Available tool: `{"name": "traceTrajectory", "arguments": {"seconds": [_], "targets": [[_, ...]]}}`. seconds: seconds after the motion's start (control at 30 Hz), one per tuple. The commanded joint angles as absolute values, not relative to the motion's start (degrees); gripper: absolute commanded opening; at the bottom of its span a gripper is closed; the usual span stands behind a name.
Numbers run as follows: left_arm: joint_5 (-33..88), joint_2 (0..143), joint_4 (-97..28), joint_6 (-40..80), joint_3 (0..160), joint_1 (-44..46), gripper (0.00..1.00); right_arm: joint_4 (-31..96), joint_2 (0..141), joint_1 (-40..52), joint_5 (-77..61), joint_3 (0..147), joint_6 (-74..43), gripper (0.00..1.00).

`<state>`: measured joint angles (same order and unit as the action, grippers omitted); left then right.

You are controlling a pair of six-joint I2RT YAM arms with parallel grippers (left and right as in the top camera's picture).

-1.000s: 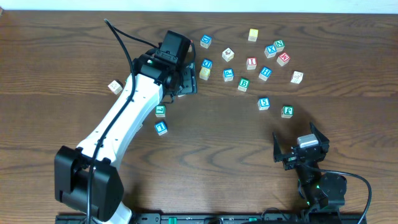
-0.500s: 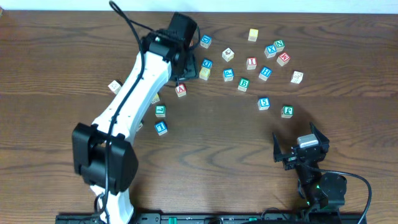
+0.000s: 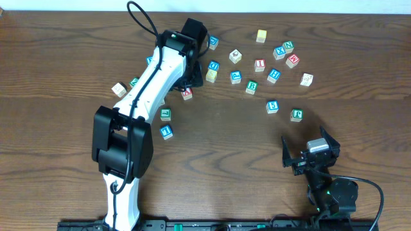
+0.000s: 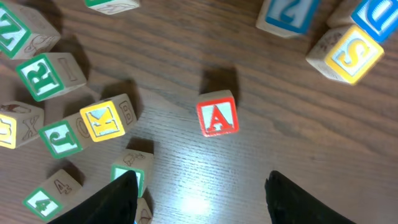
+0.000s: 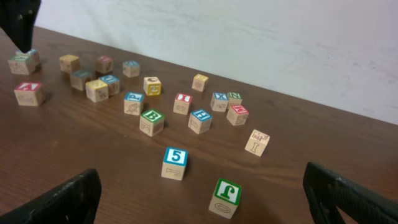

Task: Spell out AI2
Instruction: 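Move the left gripper over the red-lettered A block, then lower the left gripper and grasp the red A block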

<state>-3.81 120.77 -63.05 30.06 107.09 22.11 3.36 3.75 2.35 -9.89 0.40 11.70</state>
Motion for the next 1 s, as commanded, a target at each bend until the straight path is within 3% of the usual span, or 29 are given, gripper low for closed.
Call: {"name": "traceTrajectory", "arguments": {"seconds": [0.0,0.97], "targets": [[-5.8,121.4,-63.4,33.5,106.9,20.9,0.59,3.6,3.8,2.7,-10.7,0.4,12.3,0.99],[-5.0,128.7,-57.5,37.9,106.3,22.2,0.58,3.6,3.8,2.7,-10.7,0.4,12.3,0.99]]}}
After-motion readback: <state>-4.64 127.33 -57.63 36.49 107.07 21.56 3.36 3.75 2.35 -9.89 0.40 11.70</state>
